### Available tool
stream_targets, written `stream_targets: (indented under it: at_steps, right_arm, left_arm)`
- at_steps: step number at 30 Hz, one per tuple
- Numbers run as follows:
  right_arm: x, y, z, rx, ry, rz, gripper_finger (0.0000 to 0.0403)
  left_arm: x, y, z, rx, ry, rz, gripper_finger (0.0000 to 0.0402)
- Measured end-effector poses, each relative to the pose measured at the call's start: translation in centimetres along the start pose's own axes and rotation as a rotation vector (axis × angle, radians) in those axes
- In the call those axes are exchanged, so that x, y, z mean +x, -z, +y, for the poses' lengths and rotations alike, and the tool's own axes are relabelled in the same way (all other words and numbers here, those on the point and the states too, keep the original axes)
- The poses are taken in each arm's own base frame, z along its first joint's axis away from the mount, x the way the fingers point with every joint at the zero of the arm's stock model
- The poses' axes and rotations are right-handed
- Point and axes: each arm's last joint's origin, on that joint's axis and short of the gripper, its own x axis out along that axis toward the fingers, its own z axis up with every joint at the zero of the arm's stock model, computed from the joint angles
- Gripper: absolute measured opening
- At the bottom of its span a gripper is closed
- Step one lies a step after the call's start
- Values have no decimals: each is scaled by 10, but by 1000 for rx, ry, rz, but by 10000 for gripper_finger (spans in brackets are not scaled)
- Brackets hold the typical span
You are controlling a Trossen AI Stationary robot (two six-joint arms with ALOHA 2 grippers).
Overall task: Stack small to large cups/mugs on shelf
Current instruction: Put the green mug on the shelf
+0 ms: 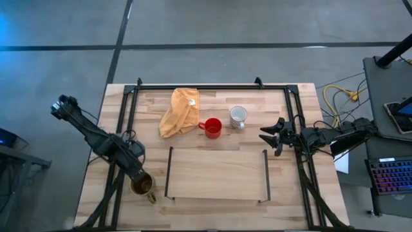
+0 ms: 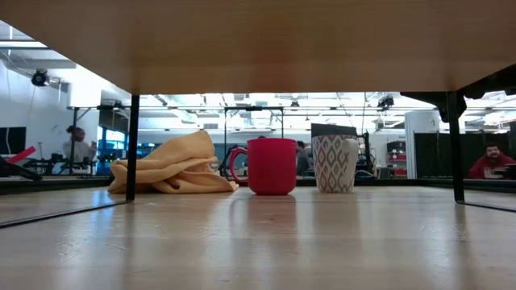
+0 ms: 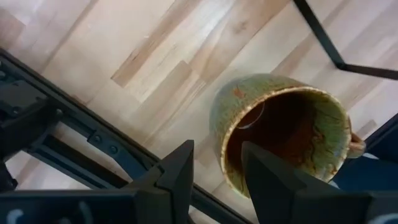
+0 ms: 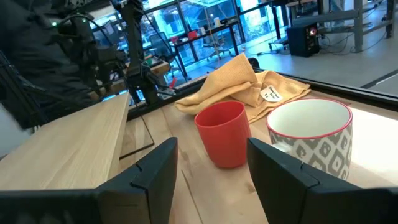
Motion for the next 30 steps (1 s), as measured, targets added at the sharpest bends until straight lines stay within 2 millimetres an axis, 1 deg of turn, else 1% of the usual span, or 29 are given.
stream_targets:
  at_steps: [4, 7, 15, 21, 27, 30]
  right_arm:
    - [0, 0, 0, 0, 0, 0, 185]
    - [0, 0, 0, 0, 0, 0, 185]
    - [0, 0, 0, 0, 0, 0, 185]
    - [0, 0, 0, 0, 0, 0, 185]
    - [0, 0, 0, 0, 0, 0, 185]
    - [0, 0, 0, 0, 0, 0, 185]
  left_arm:
    - [7, -1, -5, 23, -39, 5, 120]
    - [10, -1, -7, 9, -54, 8, 120]
    - [12, -1, -13, 9, 7, -13, 120]
    - [25, 0, -10, 17, -54, -16, 120]
    - [32, 0, -16, 50, -63, -11, 120]
    - [40, 0, -17, 54, -75, -8, 120]
